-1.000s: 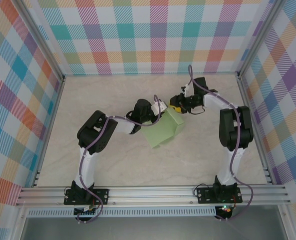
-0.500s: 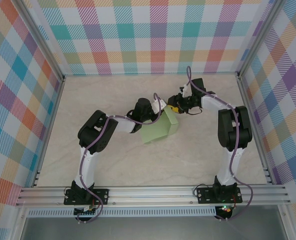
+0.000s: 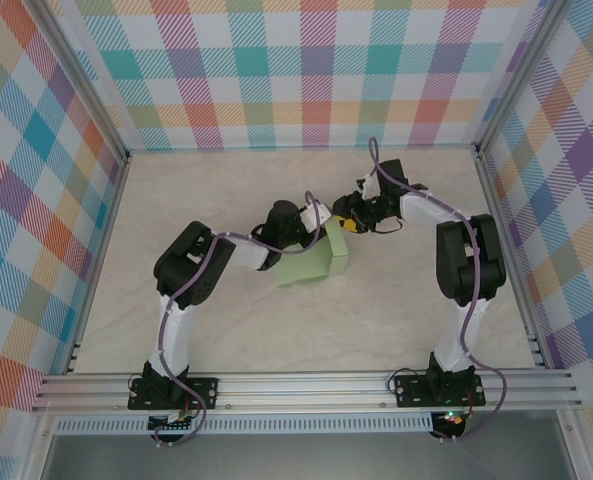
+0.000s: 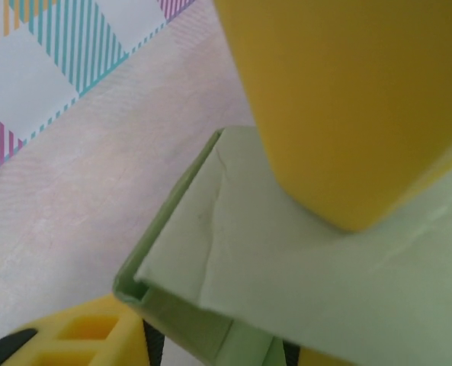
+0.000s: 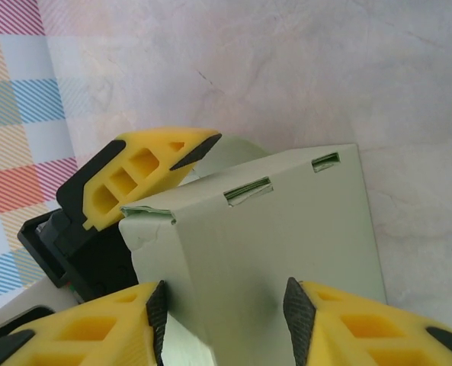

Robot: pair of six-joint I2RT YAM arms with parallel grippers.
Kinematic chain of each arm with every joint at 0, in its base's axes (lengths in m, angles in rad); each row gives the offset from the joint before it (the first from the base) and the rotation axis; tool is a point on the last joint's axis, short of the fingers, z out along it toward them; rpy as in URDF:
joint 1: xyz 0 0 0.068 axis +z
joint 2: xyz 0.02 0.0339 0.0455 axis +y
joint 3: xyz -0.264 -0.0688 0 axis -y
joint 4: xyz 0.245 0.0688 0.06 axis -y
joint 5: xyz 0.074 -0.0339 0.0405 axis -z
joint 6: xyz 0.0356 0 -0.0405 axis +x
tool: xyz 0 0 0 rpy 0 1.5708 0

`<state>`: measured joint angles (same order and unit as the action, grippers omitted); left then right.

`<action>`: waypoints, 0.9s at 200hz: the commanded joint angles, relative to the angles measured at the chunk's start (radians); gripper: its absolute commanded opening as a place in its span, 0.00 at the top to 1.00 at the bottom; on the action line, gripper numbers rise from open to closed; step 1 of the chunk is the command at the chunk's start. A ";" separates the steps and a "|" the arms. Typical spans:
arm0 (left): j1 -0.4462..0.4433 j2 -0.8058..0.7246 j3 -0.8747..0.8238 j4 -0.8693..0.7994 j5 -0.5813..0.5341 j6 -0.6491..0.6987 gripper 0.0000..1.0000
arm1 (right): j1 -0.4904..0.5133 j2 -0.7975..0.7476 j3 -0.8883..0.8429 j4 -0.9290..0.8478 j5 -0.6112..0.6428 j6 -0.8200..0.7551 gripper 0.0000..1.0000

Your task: Fold the paper box

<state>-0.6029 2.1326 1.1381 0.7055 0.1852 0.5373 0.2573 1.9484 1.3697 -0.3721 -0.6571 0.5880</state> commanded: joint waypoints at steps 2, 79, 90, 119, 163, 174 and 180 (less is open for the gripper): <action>0.026 -0.066 -0.057 0.022 0.045 -0.003 0.51 | 0.031 -0.052 0.033 -0.106 0.014 -0.064 0.46; 0.116 -0.240 -0.233 0.146 0.081 -0.151 0.43 | 0.061 -0.020 0.275 -0.394 0.249 -0.138 0.23; 0.134 -0.271 -0.264 0.180 0.072 -0.196 0.43 | 0.072 0.009 0.338 -0.457 0.293 -0.155 0.22; 0.161 -0.386 -0.312 0.120 -0.025 -0.273 0.42 | 0.131 0.120 0.544 -0.638 0.435 -0.173 0.20; 0.206 -0.566 -0.388 -0.004 -0.164 -0.414 0.40 | 0.211 0.240 0.715 -0.764 0.558 -0.258 0.21; 0.217 -0.607 -0.394 -0.070 -0.191 -0.436 0.39 | 0.224 0.271 0.752 -0.793 0.592 -0.292 0.21; 0.222 -0.629 -0.396 -0.110 -0.203 -0.444 0.38 | 0.229 0.287 0.774 -0.806 0.613 -0.306 0.22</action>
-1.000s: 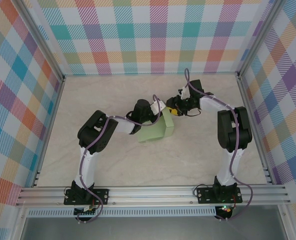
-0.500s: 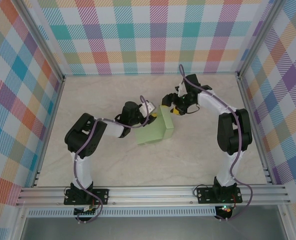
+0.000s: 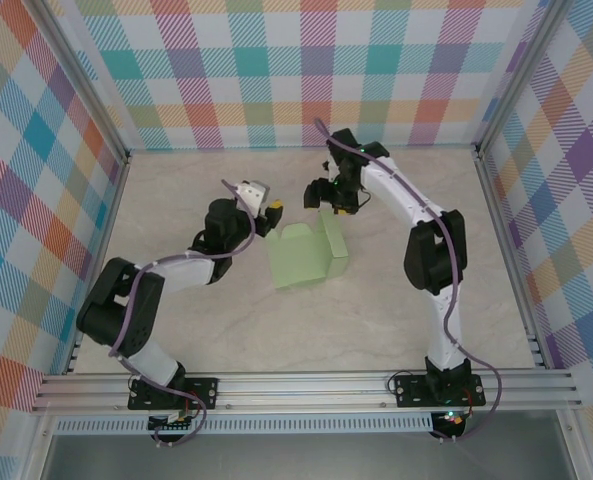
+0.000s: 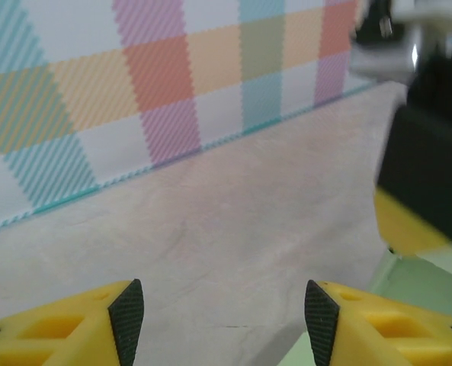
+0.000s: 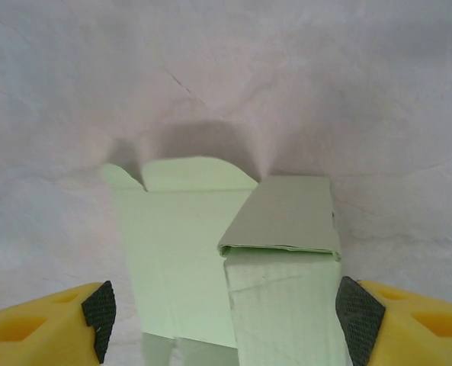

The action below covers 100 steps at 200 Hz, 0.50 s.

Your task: Fold the paper box

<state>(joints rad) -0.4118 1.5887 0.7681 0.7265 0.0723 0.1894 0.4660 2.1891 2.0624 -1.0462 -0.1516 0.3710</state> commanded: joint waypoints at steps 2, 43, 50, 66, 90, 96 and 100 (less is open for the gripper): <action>0.032 -0.092 -0.027 -0.142 -0.097 -0.098 0.38 | 0.022 0.053 0.089 -0.136 0.117 -0.094 0.22; 0.056 -0.223 -0.076 -0.299 -0.191 -0.159 0.28 | 0.042 0.137 0.201 -0.201 0.193 -0.158 0.20; 0.061 -0.240 -0.089 -0.310 -0.200 -0.159 0.28 | 0.046 0.143 0.202 -0.194 0.189 -0.171 0.19; 0.069 -0.277 -0.113 -0.323 -0.210 -0.163 0.27 | 0.051 0.156 0.208 -0.182 0.172 -0.194 0.19; 0.082 -0.314 -0.135 -0.348 -0.205 -0.165 0.27 | 0.056 0.184 0.237 -0.191 0.144 -0.224 0.19; 0.083 -0.320 -0.138 -0.353 -0.204 -0.166 0.27 | 0.057 0.188 0.239 -0.190 0.129 -0.229 0.19; 0.085 -0.325 -0.141 -0.356 -0.206 -0.167 0.27 | 0.058 0.191 0.239 -0.188 0.123 -0.229 0.19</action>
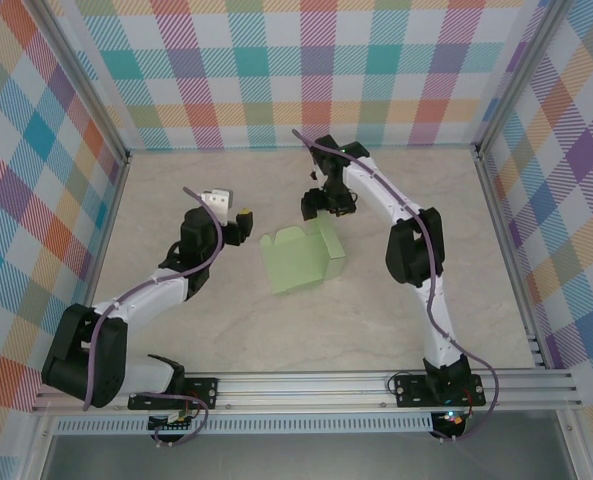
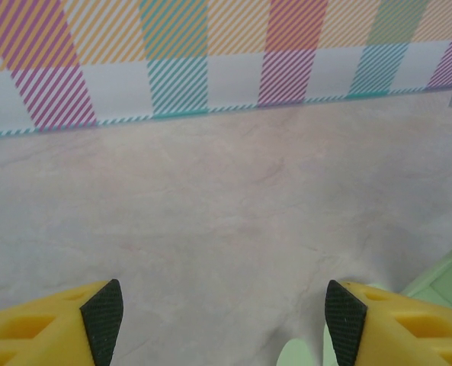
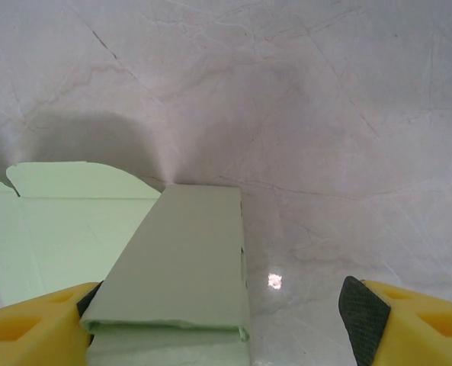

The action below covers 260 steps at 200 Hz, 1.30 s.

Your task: Fold the paper box

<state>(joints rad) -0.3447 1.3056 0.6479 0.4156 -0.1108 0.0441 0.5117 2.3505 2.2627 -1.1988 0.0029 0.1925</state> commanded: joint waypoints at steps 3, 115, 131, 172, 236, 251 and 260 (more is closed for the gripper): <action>0.020 -0.045 -0.023 -0.048 -0.022 -0.022 0.27 | 0.012 0.032 0.038 -0.035 -0.037 -0.052 0.19; 0.035 -0.045 -0.052 -0.018 -0.019 -0.048 0.27 | 0.048 0.140 0.113 -0.056 0.043 -0.045 0.23; 0.036 -0.042 -0.054 -0.015 -0.018 -0.051 0.27 | 0.052 0.144 0.113 -0.058 0.059 -0.052 0.28; 0.038 -0.040 -0.062 -0.006 -0.021 -0.055 0.27 | 0.067 0.154 0.113 -0.067 0.097 -0.064 0.34; 0.041 -0.035 -0.070 0.001 -0.024 -0.055 0.27 | 0.076 0.162 0.116 -0.065 0.127 -0.070 0.43; 0.042 -0.034 -0.073 0.003 -0.023 -0.059 0.27 | 0.079 0.162 0.116 -0.067 0.144 -0.079 0.45; 0.042 -0.033 -0.074 0.005 -0.023 -0.060 0.27 | 0.079 0.164 0.116 -0.068 0.146 -0.089 0.47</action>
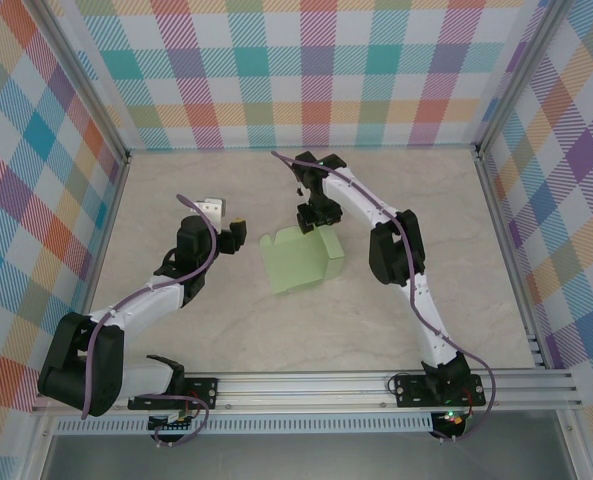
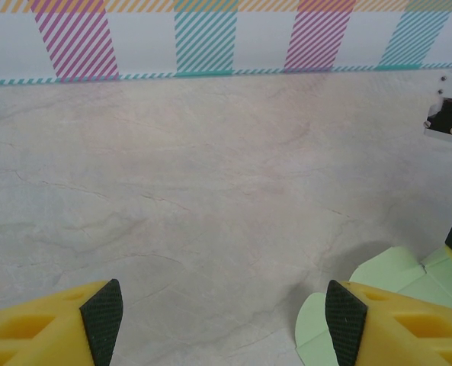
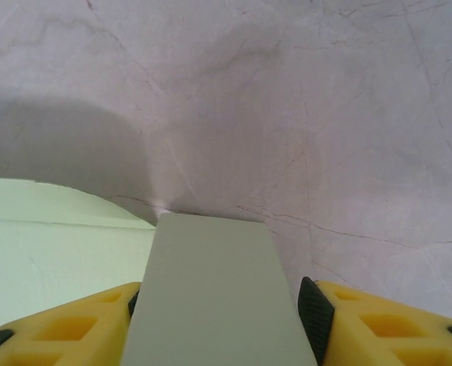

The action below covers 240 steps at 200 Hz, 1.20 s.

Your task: Fold the paper box

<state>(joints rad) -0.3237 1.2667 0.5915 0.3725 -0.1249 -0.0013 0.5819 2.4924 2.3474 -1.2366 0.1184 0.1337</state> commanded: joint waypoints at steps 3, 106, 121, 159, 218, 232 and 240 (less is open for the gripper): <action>0.021 0.006 -0.018 0.048 -0.009 -0.014 0.27 | 0.010 0.022 0.033 -0.030 0.031 -0.032 0.47; 0.021 0.017 -0.023 0.061 0.002 -0.028 0.27 | 0.038 0.019 0.033 -0.031 0.102 -0.095 0.51; 0.021 0.017 -0.025 0.064 0.004 -0.035 0.27 | 0.038 0.014 0.036 -0.025 0.098 -0.078 0.44; 0.021 0.016 -0.033 0.065 0.010 -0.042 0.27 | 0.036 0.004 0.060 -0.035 0.064 0.009 0.27; 0.021 0.013 -0.038 0.070 0.019 -0.045 0.27 | 0.024 0.020 0.085 -0.020 0.036 0.063 0.21; 0.021 0.015 -0.039 0.072 0.017 -0.045 0.27 | 0.022 0.035 0.099 -0.026 0.037 0.062 0.22; 0.021 0.014 -0.041 0.074 0.018 -0.046 0.27 | 0.023 0.041 0.102 -0.026 0.041 0.058 0.24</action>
<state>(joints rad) -0.3237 1.2816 0.5659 0.4015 -0.1211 -0.0345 0.6094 2.4981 2.4065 -1.2469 0.1745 0.1719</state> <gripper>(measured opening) 0.732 0.778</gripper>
